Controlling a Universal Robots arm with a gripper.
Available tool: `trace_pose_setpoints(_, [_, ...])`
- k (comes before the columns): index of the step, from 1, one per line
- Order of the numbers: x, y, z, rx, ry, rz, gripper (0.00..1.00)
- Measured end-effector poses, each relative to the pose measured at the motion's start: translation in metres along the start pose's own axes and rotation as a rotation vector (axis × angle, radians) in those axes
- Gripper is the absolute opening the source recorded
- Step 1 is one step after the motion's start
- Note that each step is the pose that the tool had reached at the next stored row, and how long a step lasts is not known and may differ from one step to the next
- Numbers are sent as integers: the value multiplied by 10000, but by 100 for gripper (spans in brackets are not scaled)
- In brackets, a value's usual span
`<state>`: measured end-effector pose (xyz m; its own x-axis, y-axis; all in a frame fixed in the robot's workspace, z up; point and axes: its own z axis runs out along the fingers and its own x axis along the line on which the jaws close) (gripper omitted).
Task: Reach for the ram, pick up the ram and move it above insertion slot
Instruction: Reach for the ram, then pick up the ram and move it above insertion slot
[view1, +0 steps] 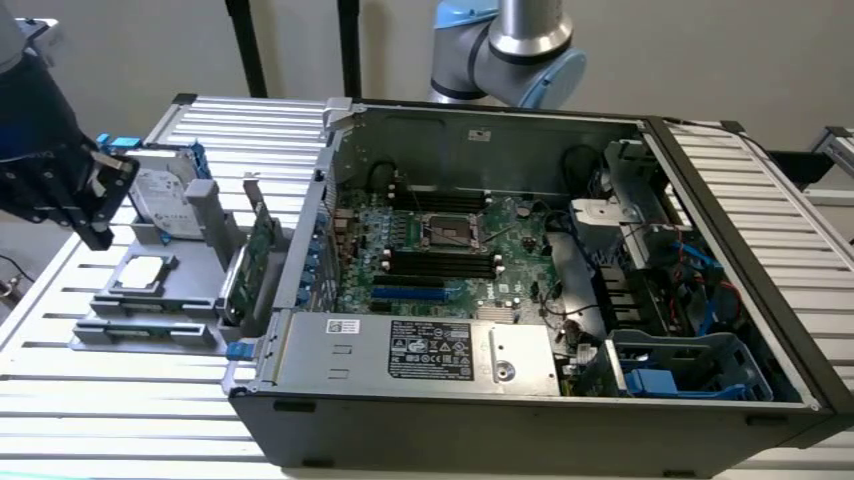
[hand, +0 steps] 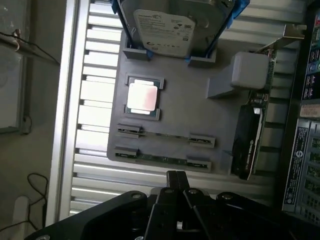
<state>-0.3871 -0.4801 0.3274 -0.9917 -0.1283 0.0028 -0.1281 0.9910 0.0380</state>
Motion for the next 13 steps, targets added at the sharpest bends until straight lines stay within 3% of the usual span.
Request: trace_pose_setpoints(13, [0, 0, 1, 7, 90, -2375, 11])
